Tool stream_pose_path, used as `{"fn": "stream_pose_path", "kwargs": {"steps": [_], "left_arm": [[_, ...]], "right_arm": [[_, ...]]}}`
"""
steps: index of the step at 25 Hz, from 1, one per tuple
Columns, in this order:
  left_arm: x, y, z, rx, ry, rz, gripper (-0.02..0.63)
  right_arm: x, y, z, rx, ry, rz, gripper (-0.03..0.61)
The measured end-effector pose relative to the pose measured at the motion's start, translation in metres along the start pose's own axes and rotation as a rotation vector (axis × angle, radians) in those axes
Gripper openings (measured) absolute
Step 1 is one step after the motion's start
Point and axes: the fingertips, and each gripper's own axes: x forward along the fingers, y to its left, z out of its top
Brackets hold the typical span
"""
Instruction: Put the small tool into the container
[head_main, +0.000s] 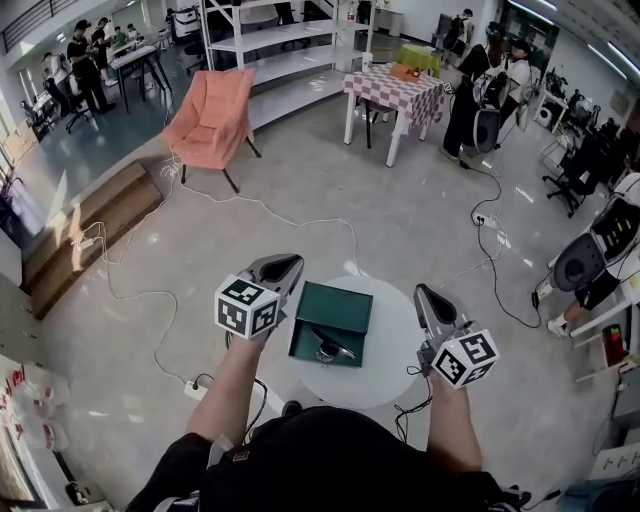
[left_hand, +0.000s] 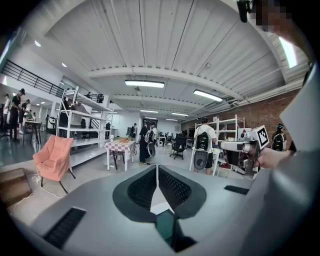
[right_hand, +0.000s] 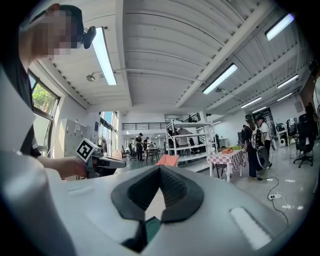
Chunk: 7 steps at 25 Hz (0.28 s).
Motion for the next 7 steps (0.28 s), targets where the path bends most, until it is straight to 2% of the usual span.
{"fn": "stream_pose_path", "kwargs": {"steps": [7], "left_arm": [[-0.007,0.002,-0.006,-0.012,0.011,0.000,0.018]], "right_arm": [[0.005,0.011,-0.005,0.006,0.014,0.018,0.008]]}}
